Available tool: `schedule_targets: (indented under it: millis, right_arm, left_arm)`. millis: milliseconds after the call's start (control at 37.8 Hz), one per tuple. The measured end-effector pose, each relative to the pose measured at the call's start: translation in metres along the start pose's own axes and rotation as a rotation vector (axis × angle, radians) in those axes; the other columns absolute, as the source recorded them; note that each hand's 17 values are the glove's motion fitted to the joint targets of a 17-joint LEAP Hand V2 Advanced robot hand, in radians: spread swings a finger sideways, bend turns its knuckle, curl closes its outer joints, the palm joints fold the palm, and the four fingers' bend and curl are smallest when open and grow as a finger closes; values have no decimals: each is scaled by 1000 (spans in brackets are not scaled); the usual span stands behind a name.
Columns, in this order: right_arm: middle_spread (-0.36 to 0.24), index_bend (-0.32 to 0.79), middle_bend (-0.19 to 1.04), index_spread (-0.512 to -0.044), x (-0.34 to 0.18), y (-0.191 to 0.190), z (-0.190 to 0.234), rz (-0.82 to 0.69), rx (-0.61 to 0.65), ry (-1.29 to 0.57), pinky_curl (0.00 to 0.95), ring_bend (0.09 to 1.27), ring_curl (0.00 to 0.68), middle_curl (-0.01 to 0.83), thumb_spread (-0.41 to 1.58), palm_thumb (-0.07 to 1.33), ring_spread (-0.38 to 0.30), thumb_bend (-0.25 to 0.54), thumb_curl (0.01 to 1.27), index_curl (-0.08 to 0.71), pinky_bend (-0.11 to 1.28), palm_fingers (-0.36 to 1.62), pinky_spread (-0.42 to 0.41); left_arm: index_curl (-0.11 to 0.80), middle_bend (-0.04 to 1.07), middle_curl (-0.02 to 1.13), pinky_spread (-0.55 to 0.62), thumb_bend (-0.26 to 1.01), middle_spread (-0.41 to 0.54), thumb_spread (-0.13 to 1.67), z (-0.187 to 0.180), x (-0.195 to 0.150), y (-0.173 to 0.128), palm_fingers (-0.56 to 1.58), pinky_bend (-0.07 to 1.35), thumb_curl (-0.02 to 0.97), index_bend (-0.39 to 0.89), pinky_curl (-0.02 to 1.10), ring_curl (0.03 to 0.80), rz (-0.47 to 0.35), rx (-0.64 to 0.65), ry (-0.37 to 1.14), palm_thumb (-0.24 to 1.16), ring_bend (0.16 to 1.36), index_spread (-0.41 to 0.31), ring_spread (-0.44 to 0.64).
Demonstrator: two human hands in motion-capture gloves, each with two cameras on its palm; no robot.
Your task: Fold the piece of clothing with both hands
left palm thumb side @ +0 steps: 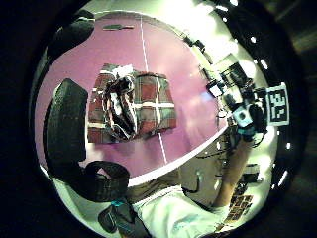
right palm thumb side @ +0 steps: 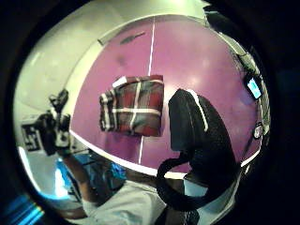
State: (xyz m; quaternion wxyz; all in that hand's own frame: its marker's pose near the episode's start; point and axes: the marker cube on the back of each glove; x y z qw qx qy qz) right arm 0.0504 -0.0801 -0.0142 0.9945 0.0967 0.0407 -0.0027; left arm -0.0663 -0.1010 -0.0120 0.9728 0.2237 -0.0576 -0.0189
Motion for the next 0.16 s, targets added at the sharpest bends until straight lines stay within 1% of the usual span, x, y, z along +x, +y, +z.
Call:
schedule_targets:
  millis: [26, 53, 106, 159]
  right_arm:
    - [-153, 210, 217, -348, 3, 2, -2, 21, 0, -5, 361, 308, 305, 399, 1217, 649, -27, -24, 358, 270, 441, 372, 165]
    - [-148, 204, 214, -350, 6, 5, -4, 39, 0, -7, 355, 299, 300, 397, 1229, 647, -19, -21, 354, 273, 431, 374, 176]
    - [-144, 192, 204, -351, 8, 7, -3, 58, -4, -8, 344, 281, 290, 393, 1247, 640, -2, -18, 348, 281, 420, 379, 196]
    - [-136, 189, 195, -352, 8, 8, -1, 62, -8, -7, 335, 269, 284, 390, 1267, 632, 12, -16, 341, 288, 401, 378, 214]
  left_arm:
    - [404, 170, 295, 295, 151, -70, 1564, 2, 9, 12, 503, 339, 201, 158, 358, 309, 8, -92, 34, 335, 527, -135, 124]
    - [403, 169, 297, 298, 151, -71, 1564, 3, 14, 19, 504, 338, 202, 158, 359, 309, 14, -146, 50, 335, 526, -135, 124]
    - [401, 168, 300, 300, 148, -72, 1559, 2, 20, 25, 504, 336, 201, 159, 359, 307, 21, -183, 55, 331, 520, -135, 129]
    - [398, 172, 304, 303, 144, -72, 1555, 0, 22, 27, 496, 330, 202, 155, 360, 308, 21, -193, 55, 326, 515, -134, 131]
